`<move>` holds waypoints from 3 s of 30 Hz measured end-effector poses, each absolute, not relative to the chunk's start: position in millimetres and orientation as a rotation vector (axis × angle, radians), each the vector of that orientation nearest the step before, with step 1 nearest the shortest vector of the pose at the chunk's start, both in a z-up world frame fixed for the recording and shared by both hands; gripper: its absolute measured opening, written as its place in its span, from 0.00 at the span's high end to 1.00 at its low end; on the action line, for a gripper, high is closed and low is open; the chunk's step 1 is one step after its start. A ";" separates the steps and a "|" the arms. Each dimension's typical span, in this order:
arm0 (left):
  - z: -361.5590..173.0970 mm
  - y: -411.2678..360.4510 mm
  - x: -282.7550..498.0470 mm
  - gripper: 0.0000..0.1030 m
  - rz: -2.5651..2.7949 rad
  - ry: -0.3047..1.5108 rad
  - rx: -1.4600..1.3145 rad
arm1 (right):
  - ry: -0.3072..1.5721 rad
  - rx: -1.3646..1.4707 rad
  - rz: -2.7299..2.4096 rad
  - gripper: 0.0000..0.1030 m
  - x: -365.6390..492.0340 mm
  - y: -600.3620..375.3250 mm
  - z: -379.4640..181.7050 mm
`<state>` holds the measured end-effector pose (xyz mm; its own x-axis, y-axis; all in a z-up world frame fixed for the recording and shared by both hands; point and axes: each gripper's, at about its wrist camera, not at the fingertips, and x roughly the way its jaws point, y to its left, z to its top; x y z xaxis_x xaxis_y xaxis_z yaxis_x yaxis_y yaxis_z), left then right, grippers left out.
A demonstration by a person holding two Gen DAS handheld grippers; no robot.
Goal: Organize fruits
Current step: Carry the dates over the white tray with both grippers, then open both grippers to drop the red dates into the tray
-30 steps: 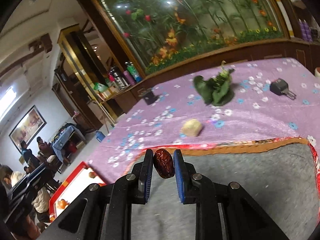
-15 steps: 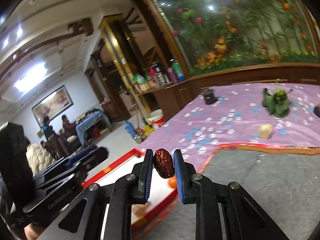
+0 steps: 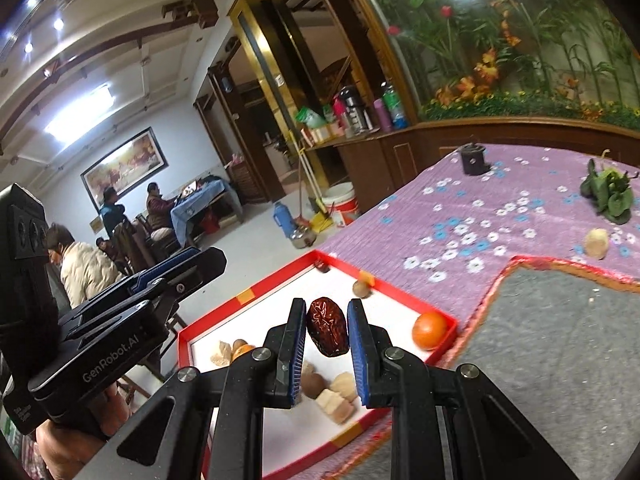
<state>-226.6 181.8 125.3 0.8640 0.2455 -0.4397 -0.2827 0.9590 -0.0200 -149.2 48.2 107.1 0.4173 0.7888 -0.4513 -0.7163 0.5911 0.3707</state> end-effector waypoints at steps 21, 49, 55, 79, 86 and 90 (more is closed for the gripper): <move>105.2 202.3 -232.8 0.71 0.307 0.487 -0.113 | 0.651 0.092 0.983 0.81 -160.5 75.2 102.9; 57.6 237.0 -213.1 0.71 0.369 0.602 -0.144 | 0.746 -0.017 0.927 0.81 -143.5 133.6 74.8; 45.8 239.6 -207.1 0.71 0.376 0.639 -0.143 | 0.812 -0.015 0.879 0.81 -127.6 138.8 57.4; 49.8 224.3 -203.8 0.37 0.375 0.686 -0.107 | 0.819 0.067 0.831 0.61 -130.9 122.0 63.0; 85.0 215.2 -218.4 0.34 0.426 0.609 -0.068 | 0.754 0.119 0.802 0.60 -136.2 92.1 86.3; 104.4 205.7 -227.7 0.33 0.461 0.565 -0.048 | 0.732 0.131 0.797 0.60 -140.9 77.0 96.8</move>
<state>-227.7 205.7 104.4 0.7458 0.4085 -0.5262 -0.4344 0.8971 0.0809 -140.9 77.0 96.8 0.4708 0.6914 -0.5480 -0.6047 0.7052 0.3702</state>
